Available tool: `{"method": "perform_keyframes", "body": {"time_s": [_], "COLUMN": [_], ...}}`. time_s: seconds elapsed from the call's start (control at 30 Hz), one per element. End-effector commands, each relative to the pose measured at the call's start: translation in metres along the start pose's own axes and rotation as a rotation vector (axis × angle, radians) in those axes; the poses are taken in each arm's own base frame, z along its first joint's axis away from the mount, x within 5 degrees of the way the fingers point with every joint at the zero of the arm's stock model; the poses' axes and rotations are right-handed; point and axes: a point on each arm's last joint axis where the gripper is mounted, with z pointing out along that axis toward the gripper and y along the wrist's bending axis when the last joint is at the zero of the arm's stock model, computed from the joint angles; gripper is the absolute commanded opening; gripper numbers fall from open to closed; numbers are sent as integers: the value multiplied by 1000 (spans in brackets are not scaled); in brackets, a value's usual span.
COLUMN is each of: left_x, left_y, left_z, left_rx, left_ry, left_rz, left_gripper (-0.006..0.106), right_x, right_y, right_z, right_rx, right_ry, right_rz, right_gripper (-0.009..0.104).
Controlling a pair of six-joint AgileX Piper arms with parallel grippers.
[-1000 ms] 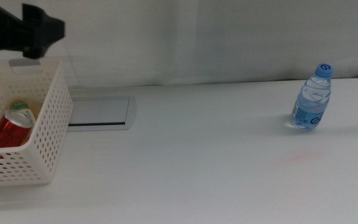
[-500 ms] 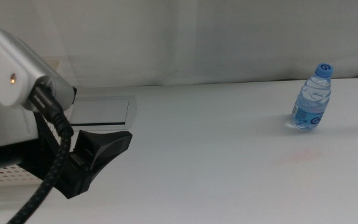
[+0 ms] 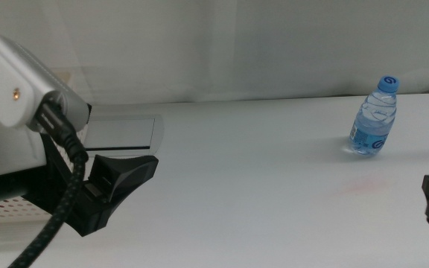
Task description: Use arms to grab the bottles and put them into the dustbin to the left of the table.
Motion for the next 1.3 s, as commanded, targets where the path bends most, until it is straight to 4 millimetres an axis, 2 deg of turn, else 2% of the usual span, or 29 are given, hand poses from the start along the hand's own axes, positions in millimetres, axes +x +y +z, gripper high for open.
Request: {"method": "perform_keyframes", "body": {"time_s": [0.0, 0.13, 0.3, 0.4, 0.67, 0.77, 1.27], "left_x": [-1, -2, -2, -2, -2, -2, -2], "left_y": [-2, -3, -3, -3, -3, -3, -3], "left_z": [-1, -1, -1, -1, -1, -1, -1], "left_rx": [9, 15, 16, 16, 16, 16, 16], "left_ry": [-22, -25, -28, -28, -28, -28, -28], "left_rz": [-10, -19, -23, -23, -23, -23, -23], "left_gripper": [93, 93, 93, 93, 93, 93, 90], "right_x": [3, 16, 25, 18, -21, -28, -31], "right_y": [-1, 2, 5, 9, 24, 27, 25], "right_z": [11, 28, 38, 43, 51, 52, 53], "right_rx": [54, 109, 132, 127, 71, 60, 48], "right_ry": [-2, 90, 152, 143, 58, 43, 47], "right_rz": [-1, -29, -21, -25, -67, -76, -64], "right_gripper": [103, 103, 103, 103, 103, 103, 103]}}
